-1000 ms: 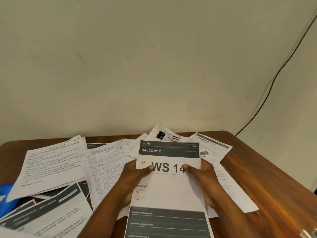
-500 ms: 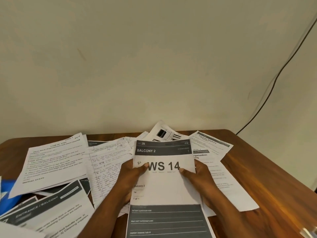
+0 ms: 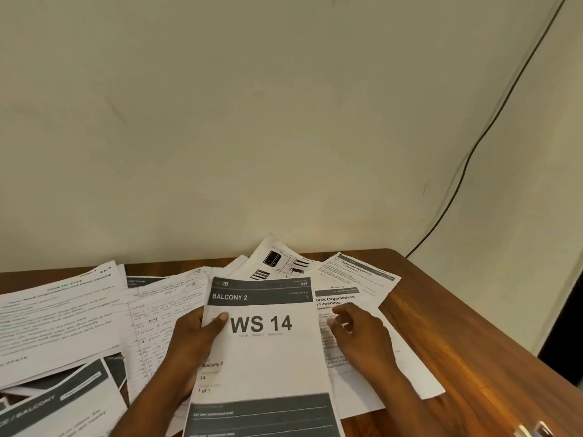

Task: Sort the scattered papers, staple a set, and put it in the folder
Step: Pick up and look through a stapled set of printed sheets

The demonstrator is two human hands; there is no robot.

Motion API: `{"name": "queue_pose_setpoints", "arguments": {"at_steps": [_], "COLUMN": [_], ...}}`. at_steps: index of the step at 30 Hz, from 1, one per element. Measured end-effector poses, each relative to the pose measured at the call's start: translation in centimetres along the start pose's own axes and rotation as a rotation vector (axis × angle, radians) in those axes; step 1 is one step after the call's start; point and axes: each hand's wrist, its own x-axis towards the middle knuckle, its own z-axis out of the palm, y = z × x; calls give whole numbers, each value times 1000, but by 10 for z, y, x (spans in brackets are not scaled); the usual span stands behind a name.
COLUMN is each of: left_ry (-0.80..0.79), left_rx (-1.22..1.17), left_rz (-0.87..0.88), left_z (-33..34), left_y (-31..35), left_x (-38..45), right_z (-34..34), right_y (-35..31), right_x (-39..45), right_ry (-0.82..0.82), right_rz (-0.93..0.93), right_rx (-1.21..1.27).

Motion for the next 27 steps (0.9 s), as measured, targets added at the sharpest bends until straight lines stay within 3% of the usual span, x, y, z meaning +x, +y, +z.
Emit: {"name": "queue_pose_setpoints", "arguments": {"at_steps": [4, 11, 19, 27], "left_ry": [9, 63, 53, 53], "left_rx": [12, 205, 296, 210], "left_rz": [-25, -34, -13, 11], "left_z": [-10, -33, -57, -66], "left_y": [3, 15, 11, -6], "left_x": [2, 4, -8, -21], "right_z": [1, 17, 10, -2], "right_y": [-7, -34, -45, -14], "right_x": [-12, -25, -25, -18], "right_ry": [-152, -150, -213, -68], "right_rz": [-77, -251, -280, -53], "right_rx": [-227, -517, -462, -367]}}
